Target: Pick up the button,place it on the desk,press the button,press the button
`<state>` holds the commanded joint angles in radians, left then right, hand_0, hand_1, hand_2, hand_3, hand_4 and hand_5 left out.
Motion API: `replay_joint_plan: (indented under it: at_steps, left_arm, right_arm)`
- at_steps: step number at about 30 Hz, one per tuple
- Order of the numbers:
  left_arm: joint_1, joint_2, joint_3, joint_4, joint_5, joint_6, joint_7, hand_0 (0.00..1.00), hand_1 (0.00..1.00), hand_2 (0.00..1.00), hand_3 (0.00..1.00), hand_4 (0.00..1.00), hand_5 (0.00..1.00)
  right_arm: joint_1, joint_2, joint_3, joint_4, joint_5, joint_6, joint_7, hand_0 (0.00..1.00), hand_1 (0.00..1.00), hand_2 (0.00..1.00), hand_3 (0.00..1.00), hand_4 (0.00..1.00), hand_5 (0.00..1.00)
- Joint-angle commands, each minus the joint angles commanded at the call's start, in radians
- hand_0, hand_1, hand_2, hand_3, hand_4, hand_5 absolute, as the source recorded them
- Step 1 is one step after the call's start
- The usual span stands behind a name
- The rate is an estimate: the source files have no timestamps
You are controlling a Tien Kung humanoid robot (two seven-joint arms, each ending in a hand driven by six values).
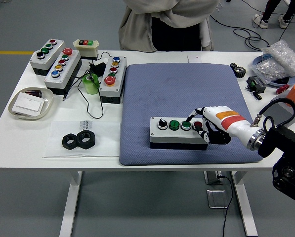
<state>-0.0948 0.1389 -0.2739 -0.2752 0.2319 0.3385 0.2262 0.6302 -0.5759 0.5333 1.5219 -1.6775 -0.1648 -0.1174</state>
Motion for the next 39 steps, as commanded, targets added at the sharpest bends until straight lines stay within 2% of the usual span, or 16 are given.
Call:
replay_joint_plan:
  at_steps: [17, 25, 30, 31, 33, 36, 37, 39]
  left_arm:
    - [0.002, 0.000, 0.000, -0.002, 0.002, 0.001, 0.001, 0.773, 0.803, 0.883, 0.799, 0.562, 0.998]
    - [0.000, -0.001, 0.004, -0.002, -0.005, 0.001, -0.001, 0.773, 0.802, 0.883, 0.799, 0.562, 0.998]
    - [-0.001, 0.000, 0.008, -0.003, -0.011, 0.002, -0.003, 0.773, 0.802, 0.883, 0.799, 0.562, 0.998]
    - [-0.002, 0.000, 0.009, -0.003, -0.013, 0.002, -0.003, 0.772, 0.803, 0.883, 0.799, 0.562, 0.998]
    - [-0.002, 0.000, 0.011, -0.003, -0.014, 0.002, -0.004, 0.772, 0.803, 0.883, 0.799, 0.562, 0.998]
    - [-0.002, 0.000, 0.011, -0.003, -0.015, 0.002, -0.004, 0.772, 0.803, 0.883, 0.799, 0.562, 0.998]
    - [-0.002, 0.000, 0.010, -0.003, -0.014, 0.002, -0.004, 0.772, 0.802, 0.883, 0.798, 0.562, 0.998]
    - [-0.002, 0.000, 0.010, -0.003, -0.013, 0.002, -0.003, 0.772, 0.802, 0.883, 0.798, 0.562, 0.998]
  right_arm:
    - [0.016, 0.029, -0.041, -0.039, -0.006, 0.015, -0.012, 0.081, 0.002, 0.060, 0.650, 0.527, 0.002]
    - [0.022, 0.030, -0.039, -0.033, -0.014, 0.009, -0.014, 0.081, 0.002, 0.061, 0.652, 0.528, 0.002]
    - [0.010, 0.020, 0.015, 0.004, -0.022, -0.019, -0.014, 0.081, 0.002, 0.061, 0.652, 0.528, 0.002]
    - [0.006, 0.015, 0.039, 0.020, -0.015, -0.025, -0.010, 0.103, 0.002, 0.068, 0.684, 0.584, 0.002]
    - [-0.001, 0.009, 0.072, 0.038, 0.002, -0.033, -0.001, 0.103, 0.002, 0.068, 0.684, 0.584, 0.002]
    - [-0.013, 0.001, 0.127, 0.055, 0.053, -0.022, 0.007, 0.103, 0.002, 0.068, 0.684, 0.584, 0.002]
    - [-0.017, -0.001, 0.149, 0.056, 0.079, -0.023, 0.009, 0.388, 0.258, 0.428, 0.996, 0.683, 0.090]
    - [-0.026, -0.006, 0.193, 0.052, 0.136, -0.036, 0.016, 0.388, 0.258, 0.428, 0.996, 0.683, 0.090]
